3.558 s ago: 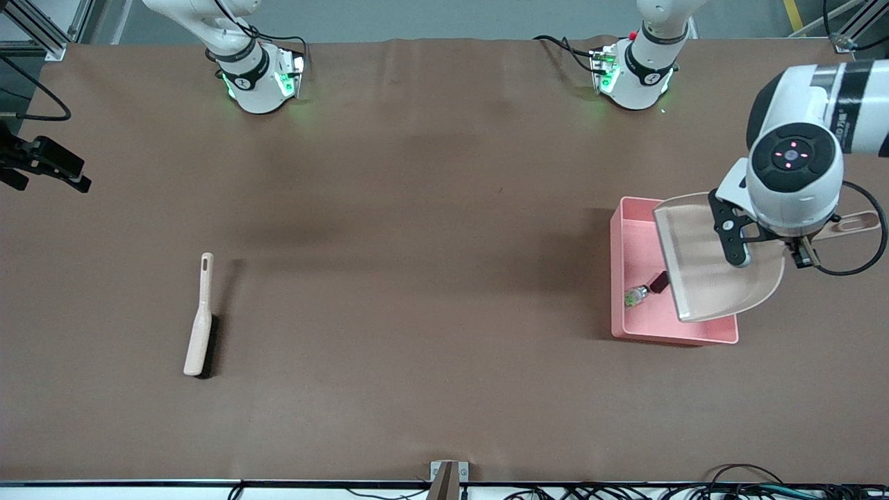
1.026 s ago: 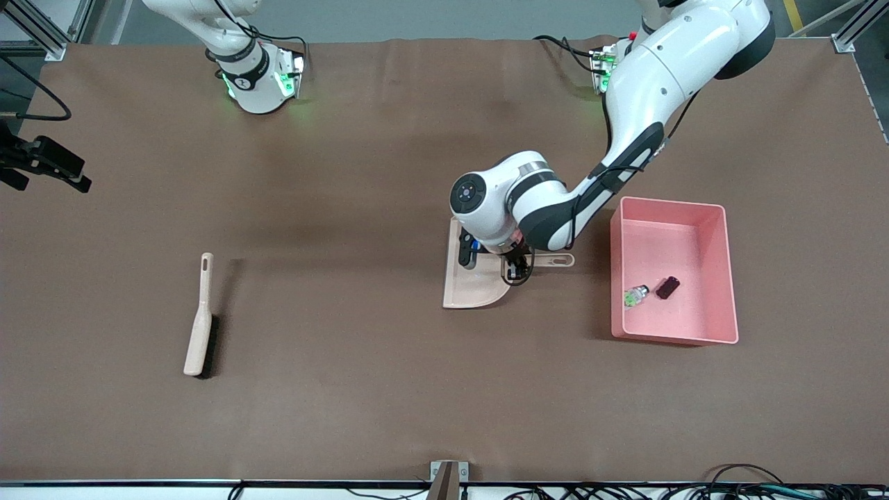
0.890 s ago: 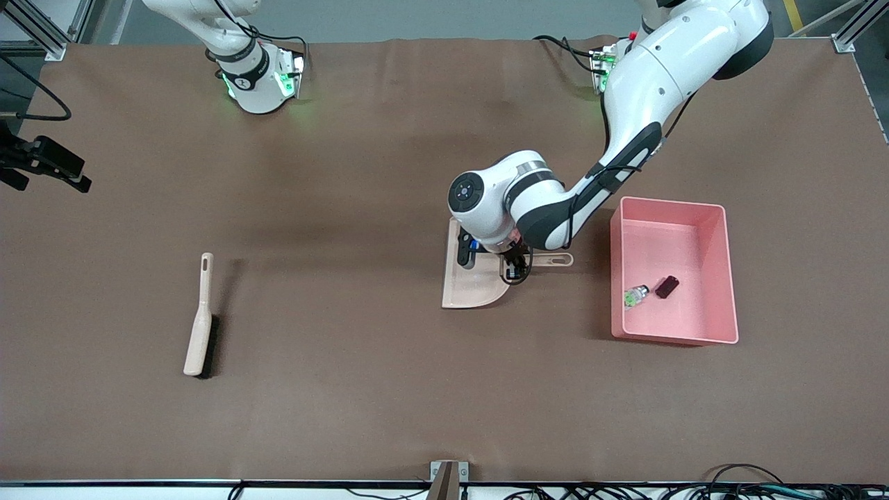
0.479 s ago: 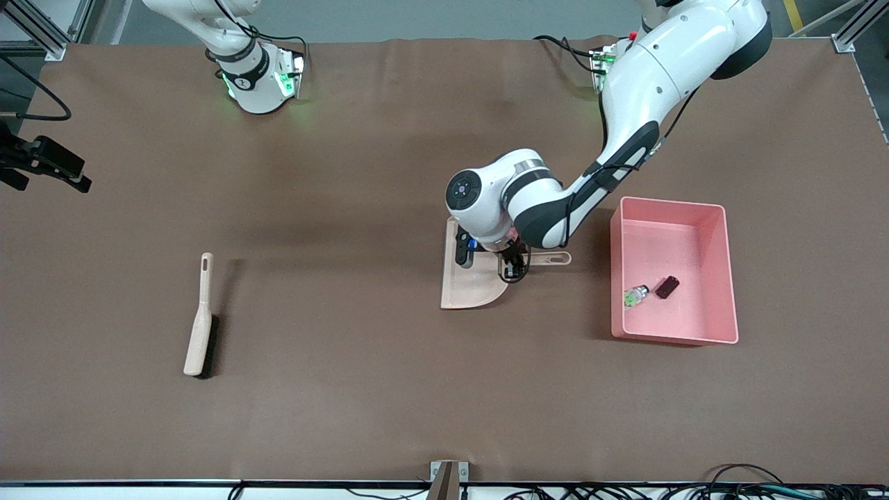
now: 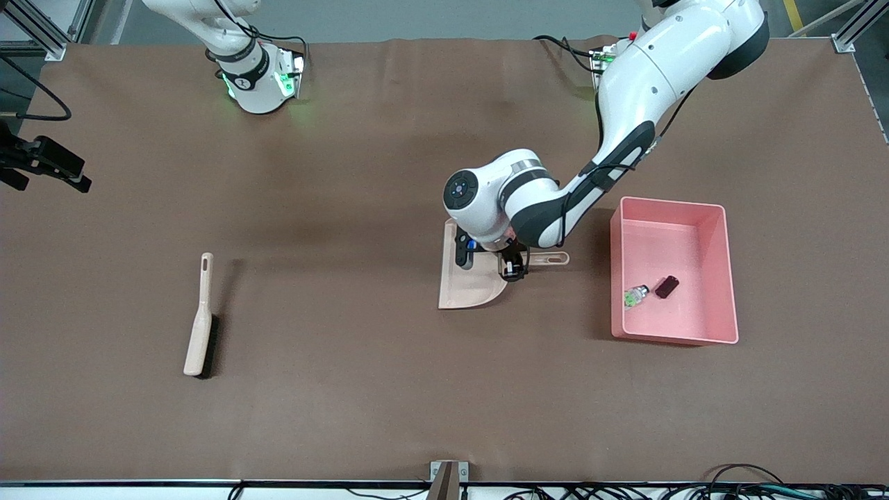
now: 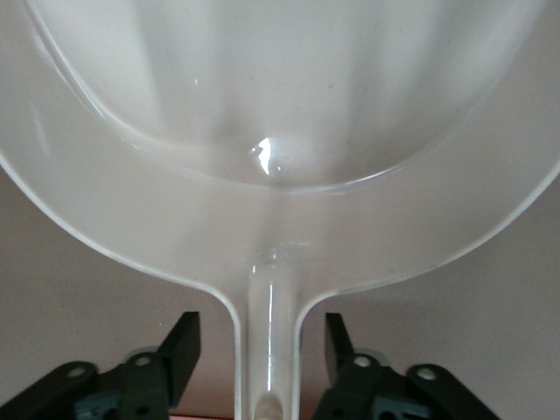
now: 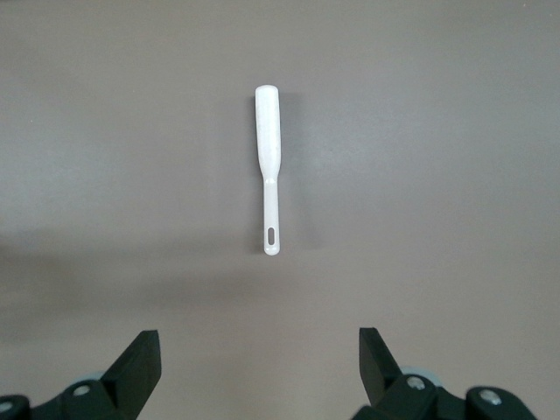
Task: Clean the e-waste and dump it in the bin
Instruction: 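Lower the dustpan onto the table and open the left gripper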
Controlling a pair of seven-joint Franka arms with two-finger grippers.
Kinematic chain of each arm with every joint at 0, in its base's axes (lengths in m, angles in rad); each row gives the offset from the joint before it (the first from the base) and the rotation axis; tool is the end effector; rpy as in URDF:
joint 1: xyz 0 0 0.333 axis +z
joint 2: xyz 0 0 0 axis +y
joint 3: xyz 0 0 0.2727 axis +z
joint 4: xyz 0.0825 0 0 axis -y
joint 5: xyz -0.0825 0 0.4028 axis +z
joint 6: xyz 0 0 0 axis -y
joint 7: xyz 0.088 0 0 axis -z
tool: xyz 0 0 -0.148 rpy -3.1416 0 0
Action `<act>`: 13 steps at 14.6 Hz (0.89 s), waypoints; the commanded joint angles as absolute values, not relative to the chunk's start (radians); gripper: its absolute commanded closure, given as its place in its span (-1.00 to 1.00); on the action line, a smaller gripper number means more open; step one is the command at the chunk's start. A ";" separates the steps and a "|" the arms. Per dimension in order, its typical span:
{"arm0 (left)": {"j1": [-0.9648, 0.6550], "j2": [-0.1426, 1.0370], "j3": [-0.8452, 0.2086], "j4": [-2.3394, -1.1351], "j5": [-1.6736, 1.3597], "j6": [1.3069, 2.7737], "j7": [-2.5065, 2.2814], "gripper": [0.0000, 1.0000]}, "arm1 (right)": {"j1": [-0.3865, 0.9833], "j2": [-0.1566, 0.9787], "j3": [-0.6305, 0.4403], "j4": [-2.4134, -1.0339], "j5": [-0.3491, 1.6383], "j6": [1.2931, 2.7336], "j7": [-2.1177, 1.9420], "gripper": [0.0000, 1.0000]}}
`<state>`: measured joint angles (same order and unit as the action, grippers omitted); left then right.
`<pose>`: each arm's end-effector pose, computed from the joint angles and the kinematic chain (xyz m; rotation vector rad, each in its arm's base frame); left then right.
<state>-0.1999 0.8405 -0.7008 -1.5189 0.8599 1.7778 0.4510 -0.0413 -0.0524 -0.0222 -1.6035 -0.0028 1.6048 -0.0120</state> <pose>0.4971 -0.4213 0.1443 -1.9243 2.0109 0.3754 0.5638 -0.0365 0.5570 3.1358 -0.0807 0.0841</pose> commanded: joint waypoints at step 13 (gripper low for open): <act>-0.146 0.735 -0.695 -1.293 0.704 1.474 0.385 -1.00 | -0.037 -0.054 -0.025 -1.598 0.012 1.605 -0.006 -1.00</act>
